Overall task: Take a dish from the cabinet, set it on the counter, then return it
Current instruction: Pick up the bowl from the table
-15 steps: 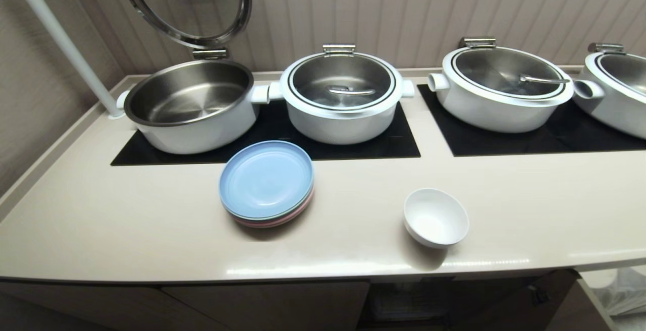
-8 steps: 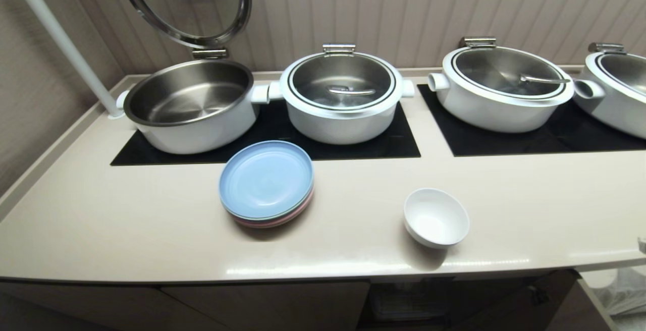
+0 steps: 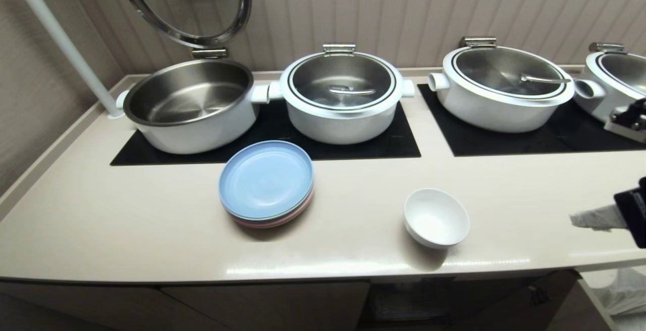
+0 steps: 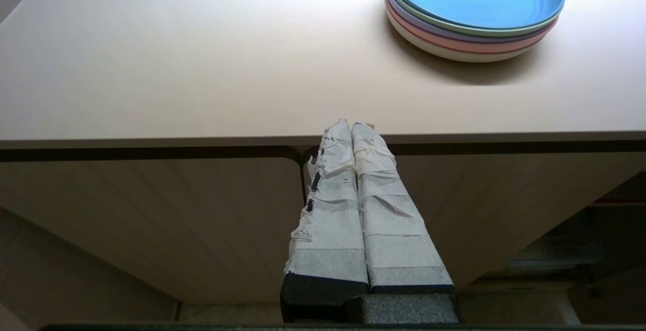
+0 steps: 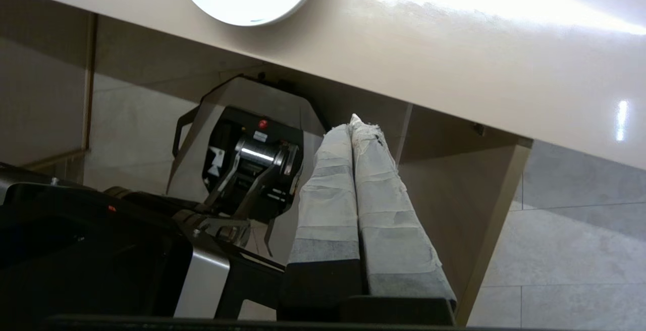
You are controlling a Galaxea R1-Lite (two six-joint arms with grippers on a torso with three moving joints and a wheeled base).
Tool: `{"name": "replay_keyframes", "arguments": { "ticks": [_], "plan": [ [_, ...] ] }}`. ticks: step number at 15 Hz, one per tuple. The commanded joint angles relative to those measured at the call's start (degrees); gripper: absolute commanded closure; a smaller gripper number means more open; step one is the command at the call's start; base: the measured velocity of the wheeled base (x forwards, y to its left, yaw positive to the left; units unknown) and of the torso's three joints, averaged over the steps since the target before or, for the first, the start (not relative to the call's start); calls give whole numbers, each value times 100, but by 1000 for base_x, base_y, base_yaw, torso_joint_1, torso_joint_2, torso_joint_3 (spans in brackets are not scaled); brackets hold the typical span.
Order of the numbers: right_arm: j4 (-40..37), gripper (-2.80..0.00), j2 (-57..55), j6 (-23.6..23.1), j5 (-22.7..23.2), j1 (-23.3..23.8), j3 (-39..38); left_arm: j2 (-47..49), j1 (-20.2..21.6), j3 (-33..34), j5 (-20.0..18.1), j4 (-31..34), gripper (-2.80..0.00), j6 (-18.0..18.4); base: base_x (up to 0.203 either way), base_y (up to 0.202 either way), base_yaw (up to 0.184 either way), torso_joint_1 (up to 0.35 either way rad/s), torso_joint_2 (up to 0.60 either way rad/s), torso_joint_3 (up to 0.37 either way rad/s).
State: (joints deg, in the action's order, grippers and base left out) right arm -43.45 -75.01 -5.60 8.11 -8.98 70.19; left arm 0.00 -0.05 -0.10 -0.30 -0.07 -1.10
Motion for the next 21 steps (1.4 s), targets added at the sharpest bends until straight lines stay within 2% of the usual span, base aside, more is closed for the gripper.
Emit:
{"name": "replay_keyframes", "arguments": {
  "ticks": [1,7,14,15,21],
  "plan": [
    [-67,0,-830,2,4,-274,418,0,3,1,-1,-1,0,-4,0,0,0,0,0,0],
    [-638,0,-1960,-5,-15,-615,1508,0,-4,1,4,-3,0,-4,0,0,0,0,0,0],
    [-976,0,-2332,-12,-231,-674,1946,0,4,1,-5,-1,0,-4,0,0,0,0,0,0],
    [-962,-280,-2344,-4,-231,-710,1946,0,-4,1,-4,-1,0,-4,0,0,0,0,0,0],
    [-916,-280,-2528,-28,-231,-813,1990,0,2,1,-3,-9,0,-4,0,0,0,0,0,0]
  ]
}}
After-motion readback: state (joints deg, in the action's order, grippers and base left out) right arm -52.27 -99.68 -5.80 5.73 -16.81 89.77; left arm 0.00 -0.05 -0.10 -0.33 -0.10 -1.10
